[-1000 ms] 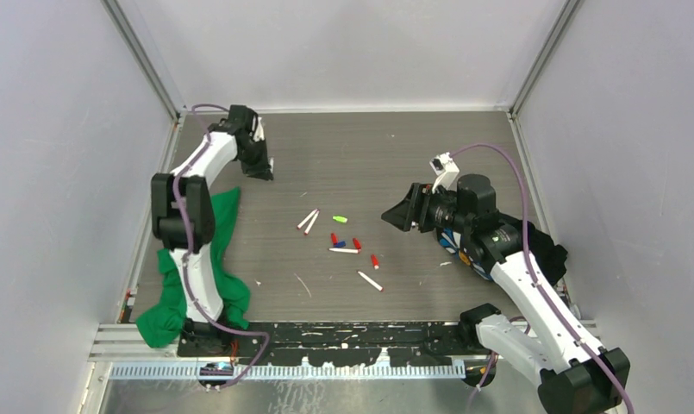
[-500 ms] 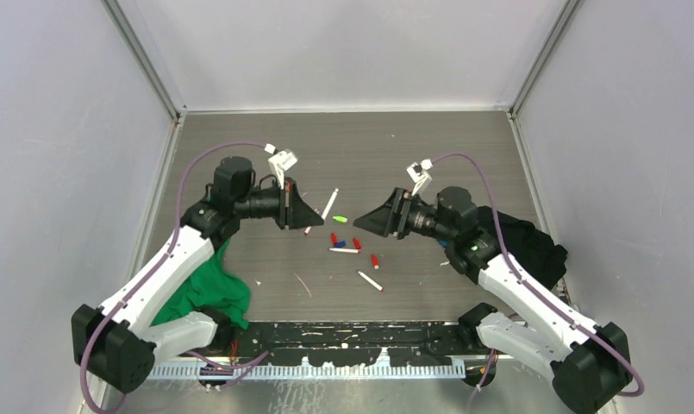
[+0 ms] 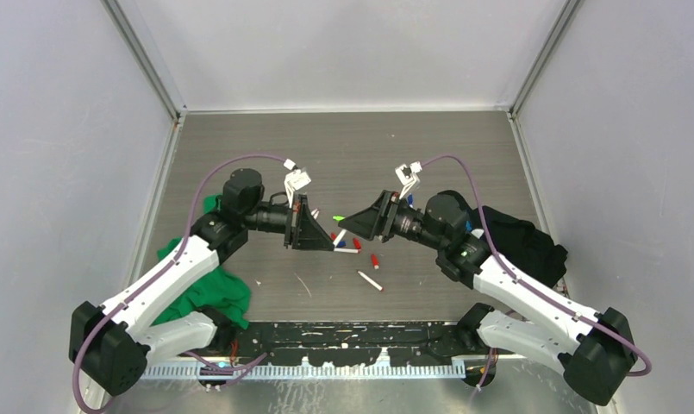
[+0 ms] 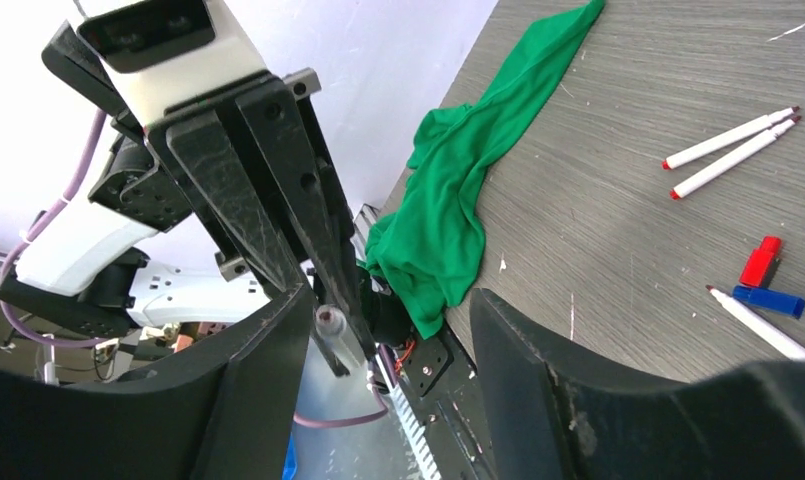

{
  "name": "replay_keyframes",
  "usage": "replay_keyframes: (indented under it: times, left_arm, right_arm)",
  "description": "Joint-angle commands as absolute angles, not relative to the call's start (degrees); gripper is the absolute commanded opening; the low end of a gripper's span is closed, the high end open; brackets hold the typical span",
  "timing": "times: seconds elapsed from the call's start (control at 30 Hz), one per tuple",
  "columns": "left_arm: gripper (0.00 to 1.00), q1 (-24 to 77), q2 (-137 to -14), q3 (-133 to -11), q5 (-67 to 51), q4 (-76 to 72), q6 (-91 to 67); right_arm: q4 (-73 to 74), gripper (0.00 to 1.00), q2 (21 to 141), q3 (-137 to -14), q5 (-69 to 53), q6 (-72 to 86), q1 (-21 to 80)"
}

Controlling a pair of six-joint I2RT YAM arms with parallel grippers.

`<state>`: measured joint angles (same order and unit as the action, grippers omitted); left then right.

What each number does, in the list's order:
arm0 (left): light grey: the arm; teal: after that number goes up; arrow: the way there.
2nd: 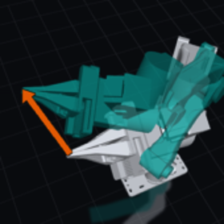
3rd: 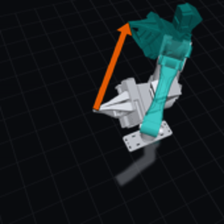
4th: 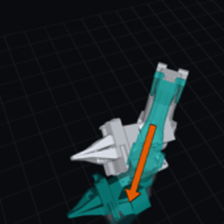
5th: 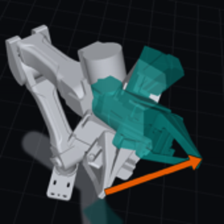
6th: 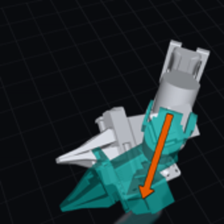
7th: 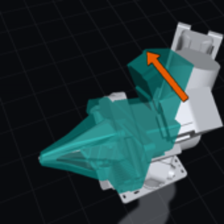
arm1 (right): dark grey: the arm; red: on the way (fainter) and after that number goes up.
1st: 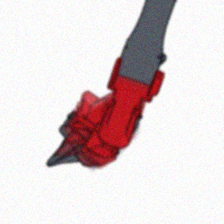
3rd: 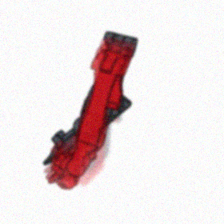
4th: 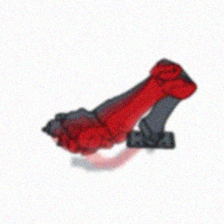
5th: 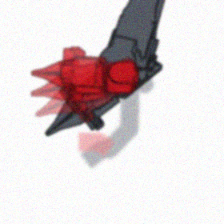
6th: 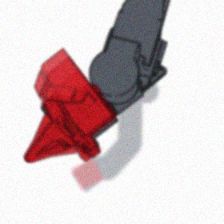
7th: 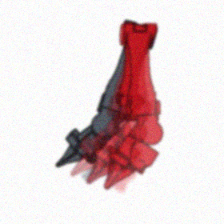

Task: Insert the pens into the pen caps
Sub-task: Adjust the pen.

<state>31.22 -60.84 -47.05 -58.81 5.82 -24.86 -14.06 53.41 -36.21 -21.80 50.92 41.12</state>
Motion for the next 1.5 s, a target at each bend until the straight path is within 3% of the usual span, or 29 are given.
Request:
replay_keyframes:
  times: [0.0, 0.23, 0.37, 0.43, 0.47, 0.57, 0.63, 0.77, 1.13, 1.37, 1.43, 1.47]
  left_arm:
    - [0.0, 32.46, -60.14, -48.45, -60.66, 5.0, -23.14]
    - [0.0, 32.7, -60.3, -49.16, -57.95, 8.07, -21.31]
    - [0.0, 32.7, -60.59, -49.51, -57.22, 8.84, -20.93]
    - [0.0, 32.72, -60.65, -49.61, -57.02, 8.96, -20.98]
    - [0.05, 32.7, -60.67, -49.63, -56.82, 9.01, -21.07]
    - [0.48, 32.69, -60.88, -49.62, -56.3, 8.9, -21.42]
    - [0.57, 32.7, -61.04, -49.64, -56.11, 8.88, -21.44]
    - [0.6, 32.72, -61.39, -49.73, -55.65, 8.94, -21.53]
    - [0.4, 32.7, -61.44, -50.14, -53.81, 9.8, -21.27]
    - [0.02, 32.7, -61.07, -50.99, -49.47, 13.02, -18.89]
    - [0.0, 32.65, -60.27, -51.96, -44.6, 17.29, -16.26]
    - [0.0, 32.57, -59.77, -52.49, -41.51, 19.05, -15.01]
  right_arm:
    - [-16.61, 0.61, 53.8, -40.3, -19.27, 49.8, 41.91]
    - [-16.24, 0.28, 53.51, -40.4, -19.92, 49.43, 42.37]
    - [-16.51, 0.01, 53.63, -39.85, -19.76, 49.42, 42.77]
    - [-16.9, 0.01, 53.74, -39.44, -19.41, 49.53, 43.03]
    - [-17.26, 0.01, 53.78, -39.26, -19.24, 49.61, 43.17]
    - [-18.95, 0.01, 54.14, -38.57, -18.2, 50.07, 44.04]
    - [-19.94, 0.01, 54.9, -38.6, -17.79, 50.25, 44.71]
    - [-22.32, 0.01, 56.68, -38.66, -17.37, 50.99, 46.31]
    - [-25.03, 0.01, 59.99, -38.9, -15.93, 51.36, 49.44]
    - [-23.67, 0.01, 59.4, -38.13, -14.4, 50.66, 50.11]
    - [-17.88, 0.14, 58.89, -39.45, -12.47, 47.64, 50.18]
    - [-14.06, 0.31, 58.56, -40.65, -11.05, 45.47, 50.12]
